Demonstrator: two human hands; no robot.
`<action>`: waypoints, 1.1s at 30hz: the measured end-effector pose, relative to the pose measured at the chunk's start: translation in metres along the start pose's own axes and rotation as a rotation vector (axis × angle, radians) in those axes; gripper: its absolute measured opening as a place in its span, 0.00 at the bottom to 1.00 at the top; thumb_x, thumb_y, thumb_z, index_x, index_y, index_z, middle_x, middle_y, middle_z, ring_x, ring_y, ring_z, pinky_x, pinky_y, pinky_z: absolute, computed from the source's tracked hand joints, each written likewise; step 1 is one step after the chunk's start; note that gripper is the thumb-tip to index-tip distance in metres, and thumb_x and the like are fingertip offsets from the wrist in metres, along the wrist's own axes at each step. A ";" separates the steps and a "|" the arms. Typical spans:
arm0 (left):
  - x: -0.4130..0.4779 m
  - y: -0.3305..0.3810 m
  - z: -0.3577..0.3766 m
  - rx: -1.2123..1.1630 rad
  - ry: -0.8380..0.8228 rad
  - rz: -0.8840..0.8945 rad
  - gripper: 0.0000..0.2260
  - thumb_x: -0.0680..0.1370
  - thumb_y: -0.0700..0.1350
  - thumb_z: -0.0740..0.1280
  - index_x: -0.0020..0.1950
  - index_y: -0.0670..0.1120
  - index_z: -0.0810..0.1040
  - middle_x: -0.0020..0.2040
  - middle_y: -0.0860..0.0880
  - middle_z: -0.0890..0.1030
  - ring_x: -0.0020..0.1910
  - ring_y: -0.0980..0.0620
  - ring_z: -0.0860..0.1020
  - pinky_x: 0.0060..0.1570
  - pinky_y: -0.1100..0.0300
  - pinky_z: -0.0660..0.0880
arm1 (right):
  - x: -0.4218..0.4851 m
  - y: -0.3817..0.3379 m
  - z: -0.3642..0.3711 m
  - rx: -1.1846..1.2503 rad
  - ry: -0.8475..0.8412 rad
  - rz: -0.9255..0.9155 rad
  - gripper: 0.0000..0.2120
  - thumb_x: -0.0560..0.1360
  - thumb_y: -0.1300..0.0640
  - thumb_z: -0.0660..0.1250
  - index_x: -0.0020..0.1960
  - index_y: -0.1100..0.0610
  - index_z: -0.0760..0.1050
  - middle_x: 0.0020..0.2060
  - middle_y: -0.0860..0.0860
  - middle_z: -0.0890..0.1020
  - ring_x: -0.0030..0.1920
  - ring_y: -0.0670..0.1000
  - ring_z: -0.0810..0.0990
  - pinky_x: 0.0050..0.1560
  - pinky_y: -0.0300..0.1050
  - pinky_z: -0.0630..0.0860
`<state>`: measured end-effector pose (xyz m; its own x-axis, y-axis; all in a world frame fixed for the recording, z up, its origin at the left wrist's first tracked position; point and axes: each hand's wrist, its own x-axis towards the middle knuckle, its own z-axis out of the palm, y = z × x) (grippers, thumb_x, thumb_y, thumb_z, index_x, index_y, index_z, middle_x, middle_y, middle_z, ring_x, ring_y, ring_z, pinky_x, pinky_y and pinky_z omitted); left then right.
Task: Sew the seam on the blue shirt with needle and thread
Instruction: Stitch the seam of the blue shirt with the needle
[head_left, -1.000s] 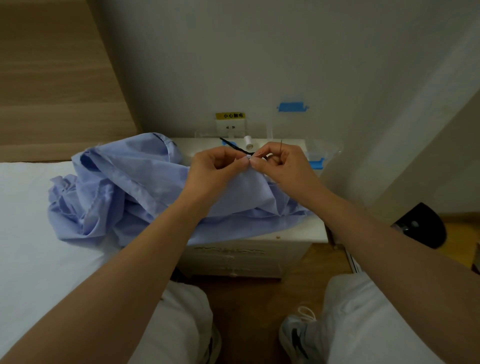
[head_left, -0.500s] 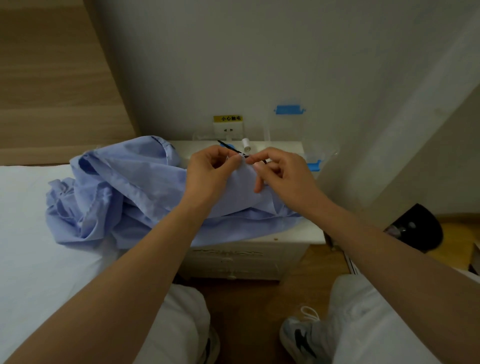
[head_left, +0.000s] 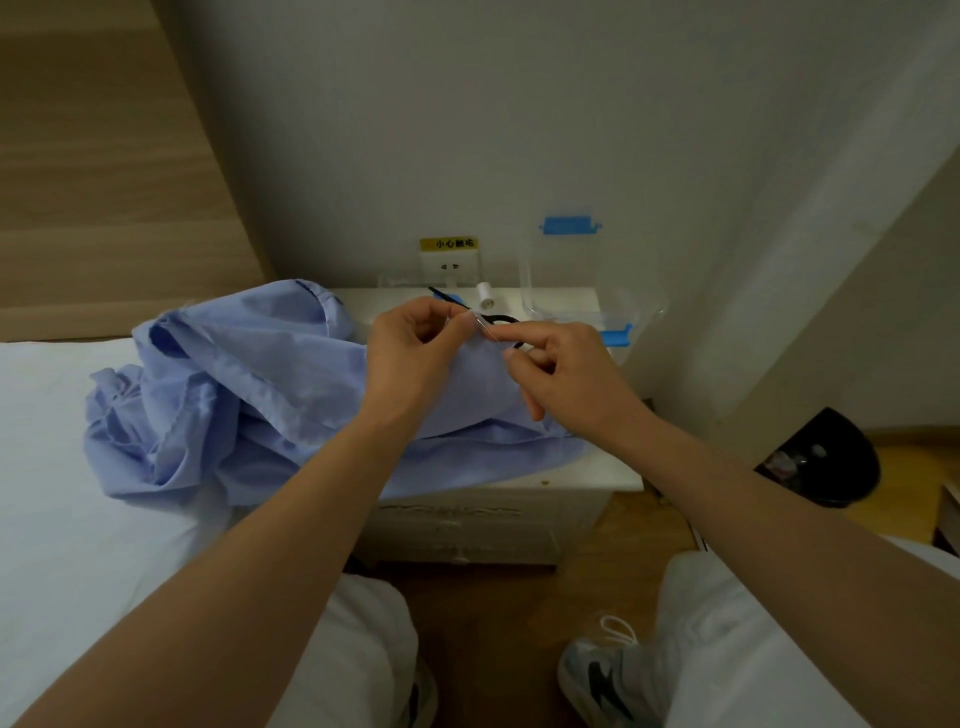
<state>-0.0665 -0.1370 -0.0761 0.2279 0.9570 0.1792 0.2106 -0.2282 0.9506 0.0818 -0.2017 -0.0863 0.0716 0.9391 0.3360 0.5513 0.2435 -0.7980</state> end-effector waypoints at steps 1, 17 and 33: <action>0.000 0.000 0.000 0.004 -0.001 0.000 0.04 0.77 0.44 0.68 0.43 0.46 0.81 0.37 0.51 0.83 0.35 0.62 0.79 0.36 0.72 0.73 | 0.000 0.000 0.000 0.006 0.001 0.006 0.15 0.79 0.65 0.62 0.63 0.57 0.77 0.19 0.52 0.73 0.21 0.45 0.73 0.31 0.36 0.75; 0.001 -0.008 -0.001 0.206 0.036 0.220 0.02 0.77 0.44 0.69 0.46 0.47 0.80 0.40 0.54 0.82 0.42 0.59 0.80 0.42 0.73 0.72 | 0.001 -0.006 0.000 0.070 -0.004 0.069 0.12 0.80 0.64 0.61 0.60 0.59 0.78 0.19 0.53 0.73 0.21 0.45 0.72 0.31 0.34 0.72; 0.000 -0.009 -0.002 0.336 0.023 0.350 0.02 0.78 0.45 0.68 0.46 0.50 0.80 0.41 0.57 0.81 0.43 0.58 0.79 0.46 0.61 0.77 | 0.011 -0.015 0.003 0.233 0.022 0.215 0.07 0.80 0.59 0.62 0.49 0.63 0.71 0.24 0.54 0.77 0.22 0.42 0.72 0.31 0.31 0.68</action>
<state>-0.0707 -0.1341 -0.0841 0.3195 0.8154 0.4827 0.4217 -0.5785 0.6982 0.0722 -0.1945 -0.0723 0.1846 0.9703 0.1561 0.3161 0.0918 -0.9443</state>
